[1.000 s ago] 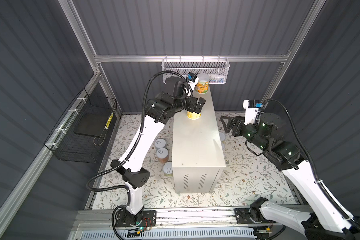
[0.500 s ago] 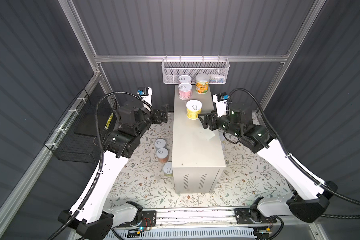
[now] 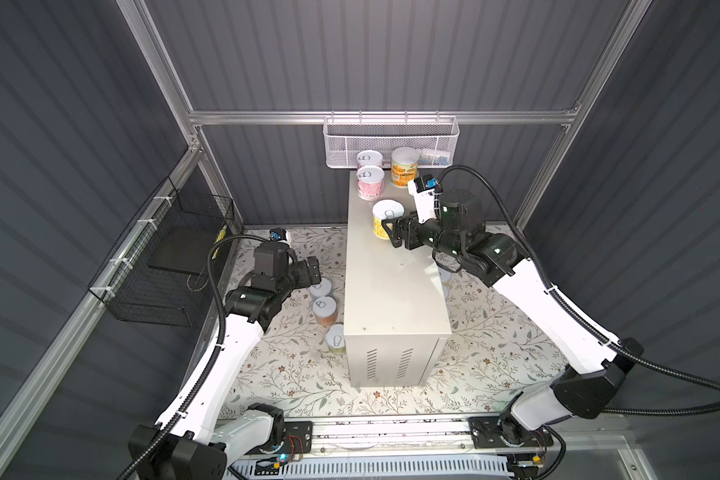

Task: Place and organize the canned foods onto the counter
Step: 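Grasp the yellow can with the right gripper while the left arm withdraws, then slide the yellow can with the right gripper toward the pink cans by the basket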

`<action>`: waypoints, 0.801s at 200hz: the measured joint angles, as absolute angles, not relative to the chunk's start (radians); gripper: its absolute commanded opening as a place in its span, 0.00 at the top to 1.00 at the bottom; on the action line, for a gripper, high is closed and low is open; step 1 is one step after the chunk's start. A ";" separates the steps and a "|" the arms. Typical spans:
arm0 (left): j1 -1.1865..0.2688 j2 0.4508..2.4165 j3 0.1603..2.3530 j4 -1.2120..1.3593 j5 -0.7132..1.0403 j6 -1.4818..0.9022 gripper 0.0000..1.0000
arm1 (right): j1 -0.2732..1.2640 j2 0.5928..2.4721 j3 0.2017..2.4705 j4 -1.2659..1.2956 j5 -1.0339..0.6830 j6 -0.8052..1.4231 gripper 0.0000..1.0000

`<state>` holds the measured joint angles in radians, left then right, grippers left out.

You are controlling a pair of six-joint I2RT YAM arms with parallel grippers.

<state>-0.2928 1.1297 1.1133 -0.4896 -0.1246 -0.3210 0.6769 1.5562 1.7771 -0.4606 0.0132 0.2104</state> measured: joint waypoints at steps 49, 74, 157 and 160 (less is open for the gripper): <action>-0.292 1.131 1.089 -0.459 -0.080 -0.339 0.03 | 0.682 1.625 1.813 -0.481 0.014 0.208 0.16; -0.291 1.141 1.089 -0.447 -0.067 -0.338 0.04 | 0.680 1.655 1.834 -0.477 0.035 0.208 0.18; -0.286 1.154 1.083 -0.447 -0.055 -0.338 0.06 | 0.657 1.658 1.834 -0.464 0.149 0.178 0.24; -0.286 1.155 1.083 -0.446 -0.055 -0.337 0.06 | 0.656 1.658 1.834 -0.464 0.152 0.176 0.24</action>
<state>-0.2859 1.1549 1.0832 -0.4461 -0.0551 -0.3374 0.6559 1.6581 1.8343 -0.4641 0.1524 0.1764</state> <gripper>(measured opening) 0.944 0.786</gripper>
